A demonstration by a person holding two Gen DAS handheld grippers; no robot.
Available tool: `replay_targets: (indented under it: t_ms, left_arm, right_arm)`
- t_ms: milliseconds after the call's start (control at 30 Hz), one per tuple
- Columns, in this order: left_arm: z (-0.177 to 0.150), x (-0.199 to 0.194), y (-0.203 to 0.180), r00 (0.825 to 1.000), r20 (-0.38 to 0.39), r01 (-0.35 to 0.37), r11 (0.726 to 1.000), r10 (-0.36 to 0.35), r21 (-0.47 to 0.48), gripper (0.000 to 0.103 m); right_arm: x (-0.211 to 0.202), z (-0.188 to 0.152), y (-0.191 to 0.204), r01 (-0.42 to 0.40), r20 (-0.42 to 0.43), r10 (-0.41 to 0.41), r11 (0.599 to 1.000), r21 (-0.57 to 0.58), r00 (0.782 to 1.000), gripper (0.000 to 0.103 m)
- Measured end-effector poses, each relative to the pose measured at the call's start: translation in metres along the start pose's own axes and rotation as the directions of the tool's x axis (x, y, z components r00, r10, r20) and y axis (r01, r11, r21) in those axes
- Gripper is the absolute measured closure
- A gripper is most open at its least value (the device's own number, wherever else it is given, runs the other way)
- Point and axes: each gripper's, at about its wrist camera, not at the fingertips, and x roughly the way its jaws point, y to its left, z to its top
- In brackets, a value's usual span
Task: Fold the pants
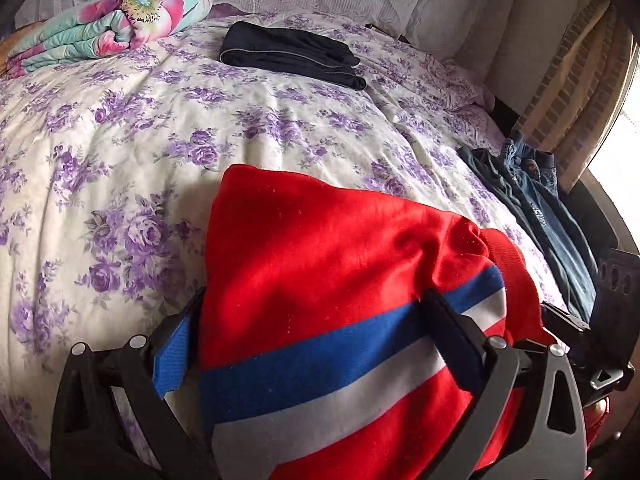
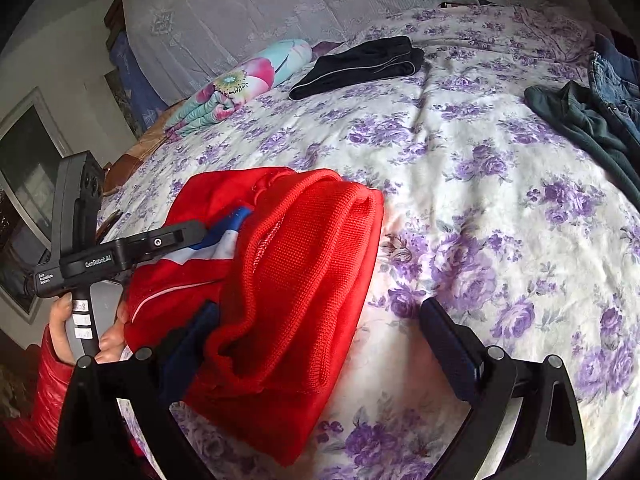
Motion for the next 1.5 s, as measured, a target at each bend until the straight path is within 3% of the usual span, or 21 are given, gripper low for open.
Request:
replay_targets:
  t_ms: [167, 267, 333, 367, 400, 467, 567, 700, 800, 867, 967, 1067, 1267, 1400, 1500]
  left_arm:
    - [-0.031, -0.038, 0.025, 0.99, 0.068, 0.128, 0.984, -0.121, -0.123, 0.005]
    - [-0.063, -0.066, 0.024, 0.989, 0.144, 0.056, 0.994, -0.042, -0.093, 0.005]
    - [-0.078, -0.076, 0.017, 0.985, 0.165, -0.035, 0.998, 0.042, -0.045, 0.005]
    - [-0.083, -0.077, 0.015, 0.984, 0.164, -0.066, 0.998, 0.069, -0.025, 0.005]
    - [-0.087, -0.075, 0.013, 0.984, 0.16, -0.081, 0.997, 0.082, -0.01, 0.005]
    - [-0.091, -0.073, 0.012, 0.98, 0.174, -0.1, 0.995, 0.096, 0.015, 0.005]
    - [-0.093, -0.072, 0.009, 0.973, 0.193, -0.131, 0.991, 0.124, 0.022, 0.004]
    - [-0.086, -0.088, 0.019, 0.984, 0.179, -0.011, 0.999, 0.017, -0.037, 0.004]
    - [-0.084, -0.111, 0.029, 0.973, 0.217, 0.101, 0.989, -0.076, -0.107, 0.004]
    - [-0.086, -0.126, 0.036, 0.966, 0.243, 0.122, 0.982, -0.086, -0.14, 0.004]
    - [-0.083, -0.131, 0.04, 0.971, 0.223, 0.123, 0.977, -0.083, -0.173, 0.004]
    - [-0.061, -0.137, 0.031, 0.978, 0.185, 0.119, 0.986, -0.096, -0.119, 0.005]
    - [-0.011, -0.174, 0.01, 0.963, 0.25, 0.107, 0.994, -0.103, -0.001, 0.005]
    - [-0.01, -0.156, 0.001, 0.974, 0.204, 0.098, 0.995, -0.103, 0.035, 0.005]
    - [-0.024, -0.117, 0.008, 0.991, 0.101, 0.081, 0.996, -0.084, 0.028, 0.005]
  right_arm:
    - [-0.006, 0.001, -0.006, -0.032, 0.018, 0.032, 0.999, 0.022, 0.999, 0.003]
    - [-0.026, -0.006, -0.006, 0.003, 0.133, -0.009, 0.999, 0.045, 0.991, 0.004]
    - [-0.045, -0.019, -0.003, 0.042, 0.252, -0.059, 0.997, 0.07, 0.966, 0.003]
    - [-0.048, -0.025, -0.002, 0.026, 0.274, -0.044, 0.997, 0.069, 0.961, 0.003]
    - [-0.043, -0.03, -0.001, 0.009, 0.248, -0.024, 0.998, 0.062, 0.968, 0.003]
    - [-0.023, -0.032, 0.002, 0.001, 0.118, -0.006, 0.999, 0.046, 0.993, 0.003]
    - [-0.023, -0.03, 0.009, 0.022, 0.114, -0.023, 1.0, 0.005, 0.993, 0.003]
    - [-0.034, -0.029, 0.003, 0.018, 0.123, -0.024, 0.999, 0.048, 0.992, 0.003]
    - [-0.058, -0.031, 0.002, 0.06, 0.162, -0.068, 0.997, 0.058, 0.984, 0.003]
    - [-0.074, -0.03, -0.001, 0.044, 0.189, -0.054, 0.997, 0.058, 0.98, 0.003]
    - [-0.087, -0.021, -0.005, 0.006, 0.18, -0.021, 0.997, 0.08, 0.983, 0.003]
    - [-0.101, 0.002, -0.006, -0.033, 0.174, 0.02, 0.997, 0.075, 0.984, 0.003]
    - [-0.12, 0.043, -0.01, -0.056, 0.213, 0.042, 0.996, 0.063, 0.976, 0.003]
    - [-0.086, 0.041, -0.019, -0.058, 0.122, 0.045, 0.993, 0.105, 0.992, 0.003]
    - [-0.049, 0.033, -0.023, -0.07, 0.013, 0.069, 0.989, 0.127, 0.998, 0.003]
